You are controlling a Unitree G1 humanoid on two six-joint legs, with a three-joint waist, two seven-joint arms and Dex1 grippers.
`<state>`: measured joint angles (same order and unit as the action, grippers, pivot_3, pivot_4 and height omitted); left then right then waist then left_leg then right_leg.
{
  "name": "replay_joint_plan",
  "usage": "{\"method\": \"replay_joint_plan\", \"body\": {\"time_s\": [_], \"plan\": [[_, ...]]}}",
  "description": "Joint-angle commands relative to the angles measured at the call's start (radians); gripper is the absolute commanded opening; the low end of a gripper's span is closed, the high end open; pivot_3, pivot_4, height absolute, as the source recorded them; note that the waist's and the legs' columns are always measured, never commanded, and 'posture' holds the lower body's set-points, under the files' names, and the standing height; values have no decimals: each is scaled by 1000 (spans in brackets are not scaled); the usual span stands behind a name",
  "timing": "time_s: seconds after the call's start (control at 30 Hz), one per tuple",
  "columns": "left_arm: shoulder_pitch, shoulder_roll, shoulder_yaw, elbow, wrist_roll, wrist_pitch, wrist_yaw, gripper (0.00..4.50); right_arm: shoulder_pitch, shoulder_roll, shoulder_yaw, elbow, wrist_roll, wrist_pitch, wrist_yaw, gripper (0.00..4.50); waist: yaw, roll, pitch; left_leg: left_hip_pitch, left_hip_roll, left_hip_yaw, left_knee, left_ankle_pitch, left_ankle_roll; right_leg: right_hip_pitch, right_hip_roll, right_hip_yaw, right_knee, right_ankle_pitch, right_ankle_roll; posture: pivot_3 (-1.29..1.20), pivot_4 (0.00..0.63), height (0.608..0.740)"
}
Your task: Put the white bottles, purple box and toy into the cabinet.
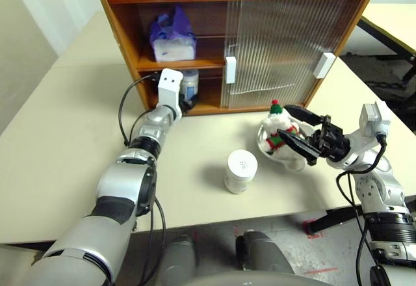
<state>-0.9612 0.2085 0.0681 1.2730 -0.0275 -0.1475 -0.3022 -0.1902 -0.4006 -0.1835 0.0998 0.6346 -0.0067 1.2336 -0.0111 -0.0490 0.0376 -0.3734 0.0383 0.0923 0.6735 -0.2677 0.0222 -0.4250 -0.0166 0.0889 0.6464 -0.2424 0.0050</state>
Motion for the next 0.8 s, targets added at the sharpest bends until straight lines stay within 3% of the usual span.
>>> {"method": "replay_joint_plan", "body": {"time_s": [0.03,0.27,0.3,0.33,0.37,0.43,0.8], "plan": [[-3,15,31,3,-9,-9,10,3093,-3,-4,1,-10,6,3,-1,4500,-1,0,0,0,0,0,1,0,0,0,0,0,1,0,0,46,0,740],[-2,0,37,8,-4,9,12,3093,-4,-8,-1,-7,6,6,1,4500,-1,0,0,0,0,0,6,0,0,0,0,0,5,-1,2,47,0,740],[-2,0,39,8,-4,12,11,3422,-4,-8,-1,-7,6,6,1,4500,-1,0,0,0,0,0,6,0,0,0,0,0,5,-1,2,50,0,740],[-1,0,42,8,-5,17,10,3422,-3,-8,-1,-7,6,6,1,4500,-1,0,0,0,0,0,6,0,0,0,0,0,5,-1,2,51,0,740],[0,-1,45,8,-6,20,9,3944,-3,-8,-1,-7,6,7,1,4500,-1,0,0,0,0,0,6,0,0,0,0,1,5,-1,2,51,0,740],[2,-2,52,8,-12,29,6,4460,-3,-7,0,-6,5,7,2,4500,-1,0,0,1,0,0,6,0,0,1,0,1,5,-1,3,51,0,740],[19,-8,84,-15,-33,52,-33,4460,-8,0,8,5,4,5,5,4500,-1,0,0,2,-1,0,6,0,0,1,0,1,6,-1,3,64,0,740]]}}
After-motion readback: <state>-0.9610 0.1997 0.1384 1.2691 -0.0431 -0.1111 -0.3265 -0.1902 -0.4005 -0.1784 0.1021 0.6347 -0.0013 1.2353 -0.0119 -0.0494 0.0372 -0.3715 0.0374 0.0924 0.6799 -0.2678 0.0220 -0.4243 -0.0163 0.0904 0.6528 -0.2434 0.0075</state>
